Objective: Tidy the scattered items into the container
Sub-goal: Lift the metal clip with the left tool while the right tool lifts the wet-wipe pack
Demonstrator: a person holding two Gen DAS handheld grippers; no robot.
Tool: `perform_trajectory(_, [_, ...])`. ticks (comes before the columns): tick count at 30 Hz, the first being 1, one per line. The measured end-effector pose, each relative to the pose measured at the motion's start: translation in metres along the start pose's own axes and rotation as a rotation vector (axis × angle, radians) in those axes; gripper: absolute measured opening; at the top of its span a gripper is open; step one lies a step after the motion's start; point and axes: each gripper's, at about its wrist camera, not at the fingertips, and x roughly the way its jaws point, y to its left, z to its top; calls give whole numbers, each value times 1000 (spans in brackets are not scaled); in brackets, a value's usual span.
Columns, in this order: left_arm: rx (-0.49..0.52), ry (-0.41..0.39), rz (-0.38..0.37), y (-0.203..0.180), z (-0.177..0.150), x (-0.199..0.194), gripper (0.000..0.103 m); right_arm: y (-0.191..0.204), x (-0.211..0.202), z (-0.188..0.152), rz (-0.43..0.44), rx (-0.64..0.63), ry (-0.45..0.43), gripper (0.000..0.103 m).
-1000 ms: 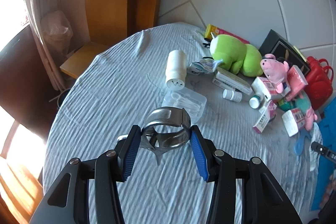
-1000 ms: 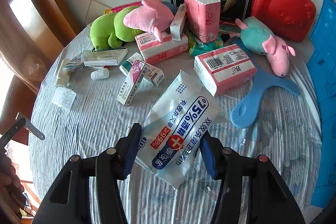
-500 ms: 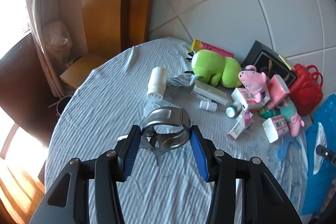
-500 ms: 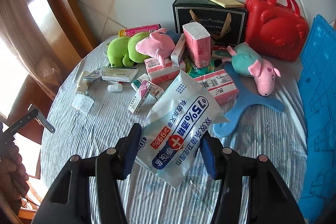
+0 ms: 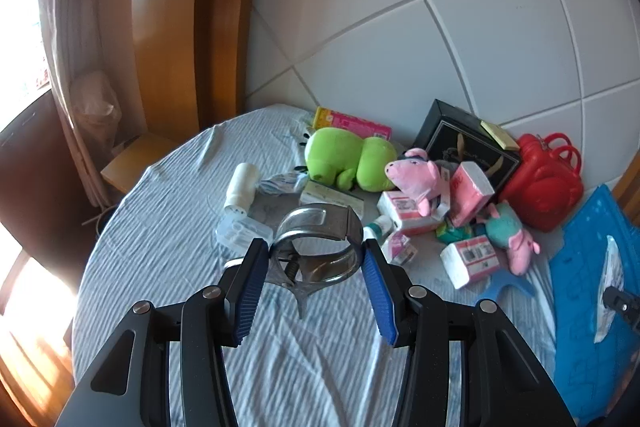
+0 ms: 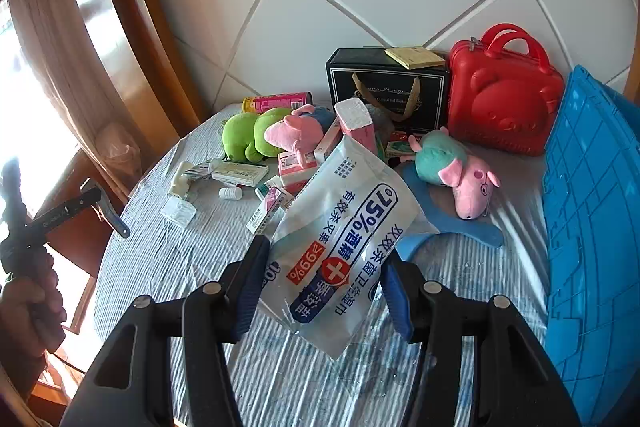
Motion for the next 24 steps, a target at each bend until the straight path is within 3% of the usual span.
perform_trajectory(11, [32, -59, -55, -89, 20, -37, 47, -67, -82, 8, 16, 6, -104, 53])
perform_trajectory(24, [173, -97, -193, -244, 26, -71, 47, -166, -173, -1, -31, 77, -216, 53])
